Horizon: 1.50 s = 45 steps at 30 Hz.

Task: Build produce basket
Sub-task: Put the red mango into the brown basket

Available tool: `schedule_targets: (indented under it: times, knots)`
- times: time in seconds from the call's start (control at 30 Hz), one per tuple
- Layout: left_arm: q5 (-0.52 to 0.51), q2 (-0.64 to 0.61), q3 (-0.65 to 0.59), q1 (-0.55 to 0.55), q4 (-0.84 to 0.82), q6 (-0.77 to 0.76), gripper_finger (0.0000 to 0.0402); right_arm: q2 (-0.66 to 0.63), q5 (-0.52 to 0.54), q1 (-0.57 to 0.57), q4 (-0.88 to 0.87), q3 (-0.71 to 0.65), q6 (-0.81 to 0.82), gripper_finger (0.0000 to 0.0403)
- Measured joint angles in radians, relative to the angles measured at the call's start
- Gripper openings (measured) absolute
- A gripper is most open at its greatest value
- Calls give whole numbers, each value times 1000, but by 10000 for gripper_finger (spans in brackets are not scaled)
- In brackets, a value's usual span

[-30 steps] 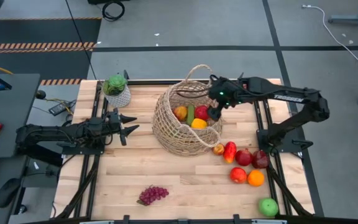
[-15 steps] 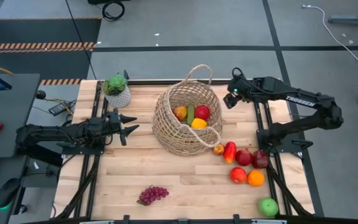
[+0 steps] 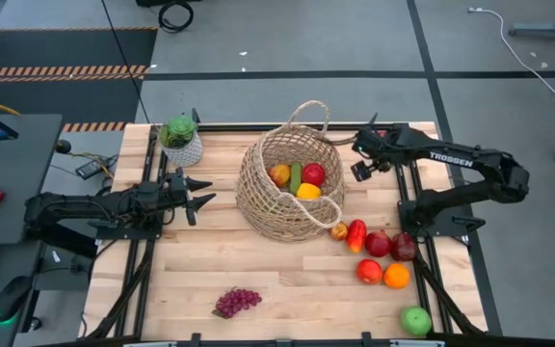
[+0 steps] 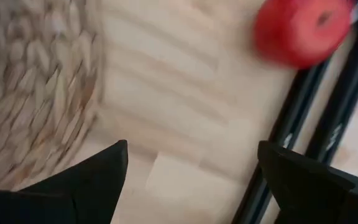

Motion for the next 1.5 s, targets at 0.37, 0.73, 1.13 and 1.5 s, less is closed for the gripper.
schedule_targets:
  times: [0.37,0.73,1.13,1.5]
  knots:
    - [0,0,0,0,0,0,194,-136,-102,303,-36,-1,300,363]
    - [0,0,0,0,0,0,194,-153,-42,699,-14,0,624,357]
    - [0,0,0,0,0,0,196,-93,81,1037,64,0,854,348]
    - [0,0,0,0,-1,0,196,12,211,1237,230,0,737,348]
